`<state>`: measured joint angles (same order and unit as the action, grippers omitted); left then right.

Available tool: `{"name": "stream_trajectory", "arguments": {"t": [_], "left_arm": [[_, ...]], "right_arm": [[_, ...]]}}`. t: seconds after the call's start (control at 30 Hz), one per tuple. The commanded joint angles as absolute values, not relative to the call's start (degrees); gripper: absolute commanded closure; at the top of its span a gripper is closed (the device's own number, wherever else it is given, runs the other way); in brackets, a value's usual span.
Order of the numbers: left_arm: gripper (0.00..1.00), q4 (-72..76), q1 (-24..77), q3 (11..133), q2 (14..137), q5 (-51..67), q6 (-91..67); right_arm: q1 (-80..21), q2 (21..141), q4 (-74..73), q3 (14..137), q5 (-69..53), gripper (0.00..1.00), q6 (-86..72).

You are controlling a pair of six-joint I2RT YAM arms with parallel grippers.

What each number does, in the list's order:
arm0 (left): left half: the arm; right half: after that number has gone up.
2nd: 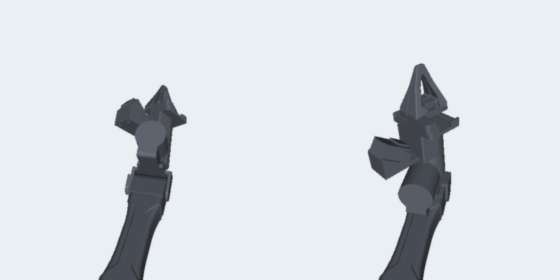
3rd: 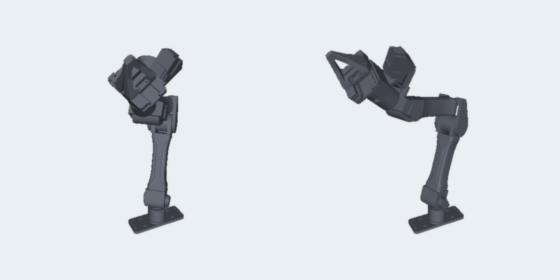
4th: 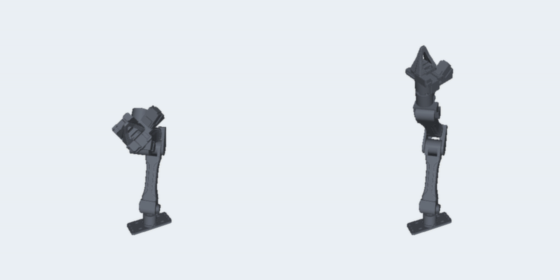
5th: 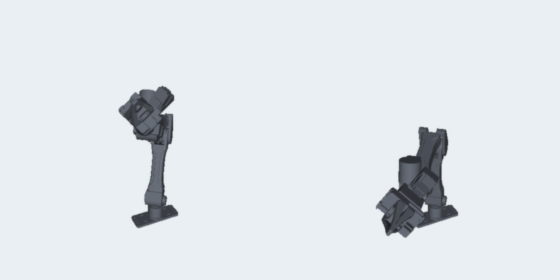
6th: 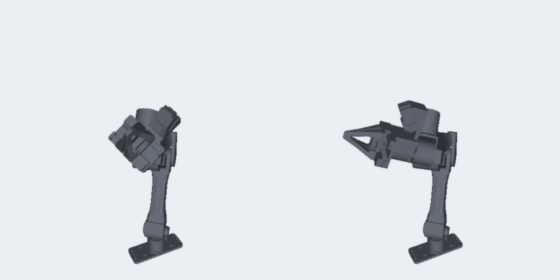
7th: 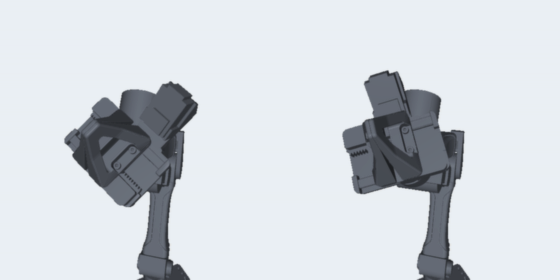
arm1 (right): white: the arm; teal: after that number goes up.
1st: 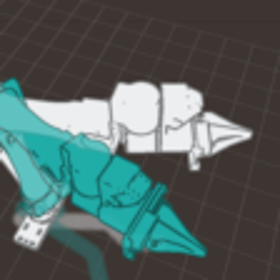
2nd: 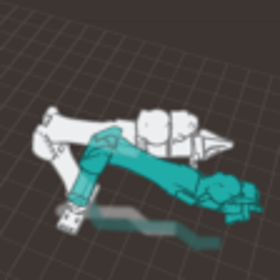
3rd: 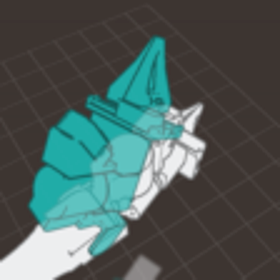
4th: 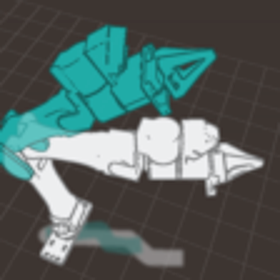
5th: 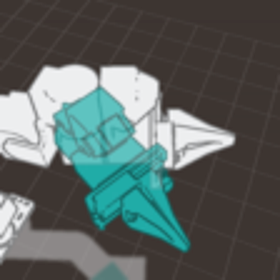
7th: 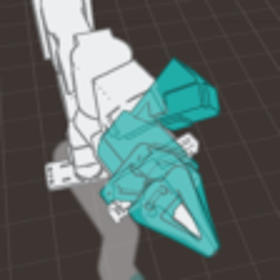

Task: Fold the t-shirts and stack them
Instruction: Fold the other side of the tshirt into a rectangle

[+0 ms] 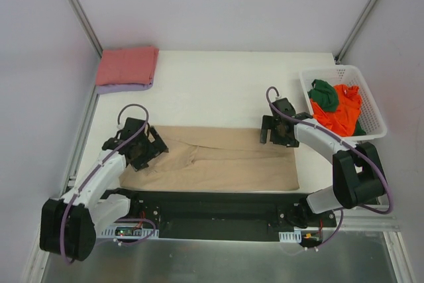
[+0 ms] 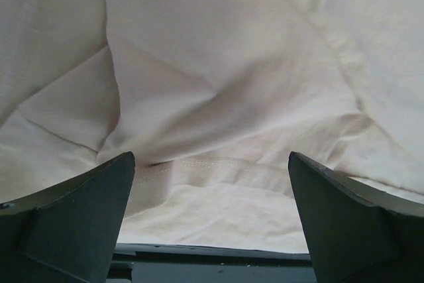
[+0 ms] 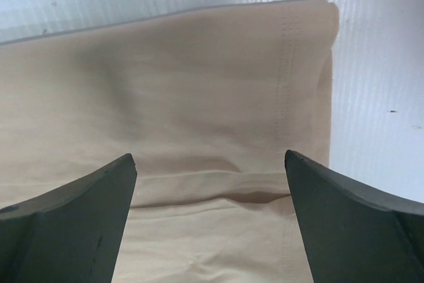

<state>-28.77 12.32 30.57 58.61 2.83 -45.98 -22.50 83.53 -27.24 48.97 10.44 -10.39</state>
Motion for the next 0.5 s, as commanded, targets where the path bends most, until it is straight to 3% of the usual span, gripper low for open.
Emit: {"name": "stream_trajectory", "arguments": {"t": [0.0, 0.17, 0.3, 0.47], "left_arm": [[0.01, -34.2, 12.3, 37.1, 50.0, -2.9, -44.6], [0.01, -33.2, 12.6, 42.2, 52.1, 1.7, -44.1], [0.01, -25.8, 13.4, 41.6, 61.8, 9.4, -45.5], [0.01, -12.6, 13.9, 37.5, 74.9, 11.6, -49.6]], "right_arm": [[-22.7, 82.0, -28.7, 50.6, 12.8, 0.04, -9.8], [-22.8, 80.9, -25.1, 49.6, 5.7, 0.04, -8.8], [-23.3, 81.6, -21.4, 49.2, -1.9, 0.04, -7.9], [-23.3, 83.3, -22.1, 49.6, -2.6, 0.04, -7.9]]}}
